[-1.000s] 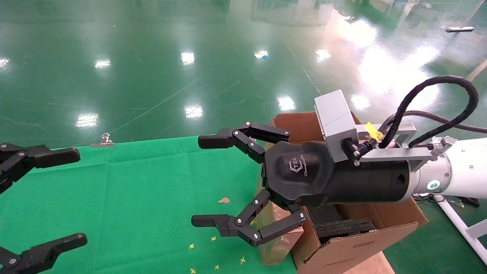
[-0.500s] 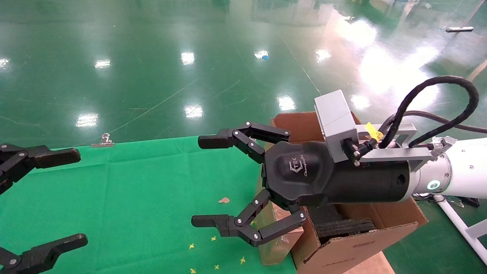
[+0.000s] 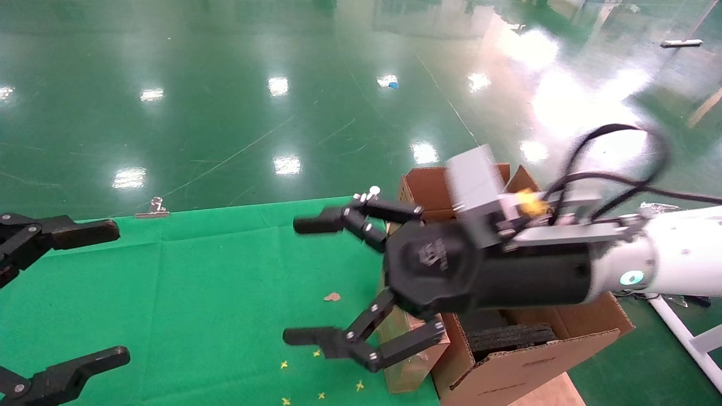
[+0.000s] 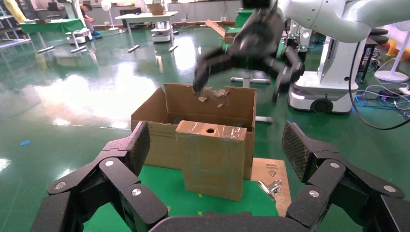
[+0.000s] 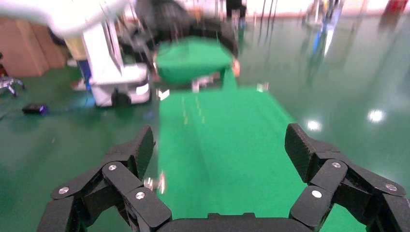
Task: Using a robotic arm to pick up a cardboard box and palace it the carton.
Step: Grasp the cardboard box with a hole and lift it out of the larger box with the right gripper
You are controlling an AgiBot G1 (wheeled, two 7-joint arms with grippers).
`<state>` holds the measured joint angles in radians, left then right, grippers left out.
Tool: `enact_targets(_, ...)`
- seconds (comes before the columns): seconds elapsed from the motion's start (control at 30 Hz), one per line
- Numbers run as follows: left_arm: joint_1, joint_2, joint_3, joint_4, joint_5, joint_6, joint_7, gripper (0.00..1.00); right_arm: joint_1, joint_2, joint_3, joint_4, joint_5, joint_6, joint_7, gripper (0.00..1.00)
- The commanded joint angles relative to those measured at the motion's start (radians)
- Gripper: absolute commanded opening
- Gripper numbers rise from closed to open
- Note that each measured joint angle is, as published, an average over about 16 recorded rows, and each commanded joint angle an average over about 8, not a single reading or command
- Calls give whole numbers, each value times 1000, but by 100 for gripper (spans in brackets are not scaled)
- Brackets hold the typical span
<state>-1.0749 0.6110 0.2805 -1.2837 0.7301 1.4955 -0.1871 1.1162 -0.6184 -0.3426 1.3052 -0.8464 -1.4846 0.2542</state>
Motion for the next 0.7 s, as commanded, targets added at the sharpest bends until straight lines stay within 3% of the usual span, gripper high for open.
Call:
enact_targets(0.03, 0, 0, 0, 0, 0, 0, 0, 100, 6, 1, -16, 6, -28, 7, 18, 100)
enact_targets(0.2, 0, 0, 0, 0, 0, 0, 0, 100, 111, -32, -122, 36, -229, -6, 124, 100)
enact_targets(0.47, 0, 0, 1, 1, 0, 0, 0, 100, 361, -151, -352, 44, -586, -82, 311, 100)
enact_targets(0.7, -1, 0, 1, 1, -1, 0, 1, 100, 598, -181, -543, 49, -711, -101, 405, 100)
